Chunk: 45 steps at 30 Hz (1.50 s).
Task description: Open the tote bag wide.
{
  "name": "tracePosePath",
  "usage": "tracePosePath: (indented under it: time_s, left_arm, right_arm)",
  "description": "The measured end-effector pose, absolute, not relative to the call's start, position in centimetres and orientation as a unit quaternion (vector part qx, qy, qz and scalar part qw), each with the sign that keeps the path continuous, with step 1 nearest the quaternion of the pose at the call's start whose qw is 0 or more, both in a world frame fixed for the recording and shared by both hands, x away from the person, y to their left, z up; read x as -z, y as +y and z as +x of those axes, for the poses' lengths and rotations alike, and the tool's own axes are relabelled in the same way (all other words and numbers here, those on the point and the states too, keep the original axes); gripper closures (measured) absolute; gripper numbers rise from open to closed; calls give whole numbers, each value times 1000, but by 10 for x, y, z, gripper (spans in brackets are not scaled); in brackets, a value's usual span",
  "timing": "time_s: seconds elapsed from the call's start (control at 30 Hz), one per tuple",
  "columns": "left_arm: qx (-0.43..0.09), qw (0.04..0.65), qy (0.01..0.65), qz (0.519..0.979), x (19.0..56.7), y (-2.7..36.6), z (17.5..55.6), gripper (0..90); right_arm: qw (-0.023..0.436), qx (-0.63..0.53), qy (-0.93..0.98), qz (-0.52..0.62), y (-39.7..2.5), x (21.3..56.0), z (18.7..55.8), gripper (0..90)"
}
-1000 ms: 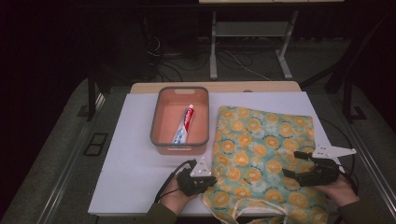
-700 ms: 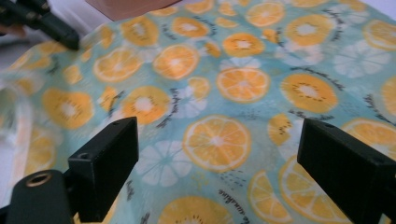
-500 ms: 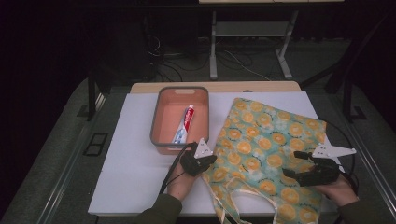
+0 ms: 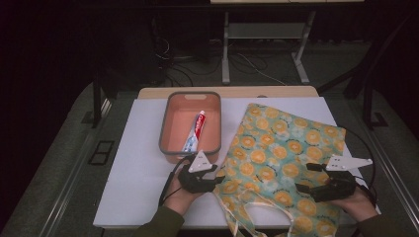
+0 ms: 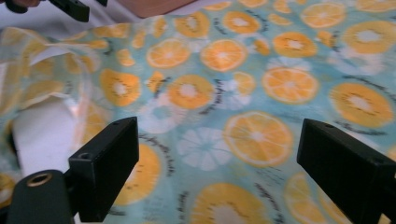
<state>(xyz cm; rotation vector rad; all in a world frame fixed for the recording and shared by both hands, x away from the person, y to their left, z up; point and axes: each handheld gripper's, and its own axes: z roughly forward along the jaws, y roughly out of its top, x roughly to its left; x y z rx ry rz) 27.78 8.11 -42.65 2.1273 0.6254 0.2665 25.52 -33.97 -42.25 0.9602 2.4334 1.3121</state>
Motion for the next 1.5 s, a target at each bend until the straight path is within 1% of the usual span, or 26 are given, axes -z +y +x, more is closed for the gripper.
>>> tracePosePath:
  time_s: [0.07, 0.1, 0.23, 0.27, 0.3, 0.33, 0.4, 0.43, 0.5, 0.6, 0.67, 0.77, 0.83, 0.87, 0.9, 1.0, 1.03, 1.07, 1.1, 1.13, 1.23, 1.33, 1.37, 1.5]
  left_arm:
    - [-101, 442, 258, 853, 425, 97, 273, 428]
    - [-101, 442, 258, 853, 425, 97, 273, 404]
    - [-105, 443, 269, 849, 426, 118, 265, 310]
    - [-106, 440, 277, 847, 427, 128, 262, 287]
    - [-106, 440, 277, 847, 427, 128, 262, 267]
    - [-106, 442, 290, 842, 428, 139, 260, 249]
    - [-106, 442, 295, 841, 429, 145, 259, 215]
    - [-106, 443, 304, 837, 431, 155, 258, 202]
    - [-103, 442, 307, 837, 432, 159, 258, 181]
    - [-101, 441, 315, 835, 434, 167, 258, 163]
    - [-99, 442, 318, 833, 435, 168, 260, 142]
    - [-102, 441, 312, 835, 436, 166, 261, 114]
    - [-104, 444, 310, 834, 436, 165, 260, 91]
    - [-105, 445, 310, 834, 436, 164, 260, 91]
    - [-107, 444, 311, 833, 436, 164, 261, 52]
    - [-109, 442, 307, 836, 438, 164, 262, 0]
    - [-109, 440, 304, 838, 439, 164, 263, 0]
    - [-109, 440, 304, 838, 439, 164, 263, 0]
    - [-111, 440, 304, 838, 439, 163, 263, 0]
    - [-111, 440, 303, 838, 439, 163, 263, 0]
    - [-109, 442, 302, 838, 439, 162, 263, 0]
    - [-108, 440, 302, 839, 439, 162, 263, 0]
    - [-108, 441, 302, 838, 439, 162, 263, 0]
    - [-109, 441, 301, 838, 438, 163, 263, 0]
  right_arm:
    - [91, -439, 839, 307, -326, 422, 251, 140]
    - [85, -437, 845, 297, -321, 423, 250, 142]
    - [64, -423, 863, 268, -297, 427, 246, 149]
    - [61, -419, 868, 261, -291, 429, 245, 150]
    - [59, -414, 872, 254, -287, 430, 245, 158]
    - [56, -412, 875, 249, -283, 431, 244, 172]
    - [49, -408, 879, 244, -276, 433, 244, 176]
    - [45, -404, 882, 239, -273, 434, 245, 205]
    - [38, -396, 888, 231, -267, 437, 244, 225]
    - [29, -384, 897, 219, -258, 441, 244, 278]
    - [27, -372, 904, 208, -252, 444, 244, 328]
    - [38, -354, 914, 194, -245, 448, 243, 413]
    - [46, -353, 915, 192, -244, 447, 243, 509]
    - [46, -353, 915, 192, -244, 447, 243, 509]
    - [55, -349, 917, 183, -244, 447, 243, 595]
    - [53, -350, 918, 179, -244, 446, 242, 719]
    - [52, -350, 918, 178, -244, 446, 243, 758]
    - [52, -350, 918, 178, -244, 446, 243, 758]
    - [54, -348, 918, 180, -244, 446, 243, 852]
    - [56, -346, 919, 180, -244, 446, 244, 880]
    - [52, -346, 918, 185, -244, 445, 246, 890]
    - [61, -345, 917, 192, -242, 444, 249, 891]
    - [71, -346, 914, 198, -240, 442, 253, 891]
    - [85, -348, 908, 217, -237, 440, 267, 891]
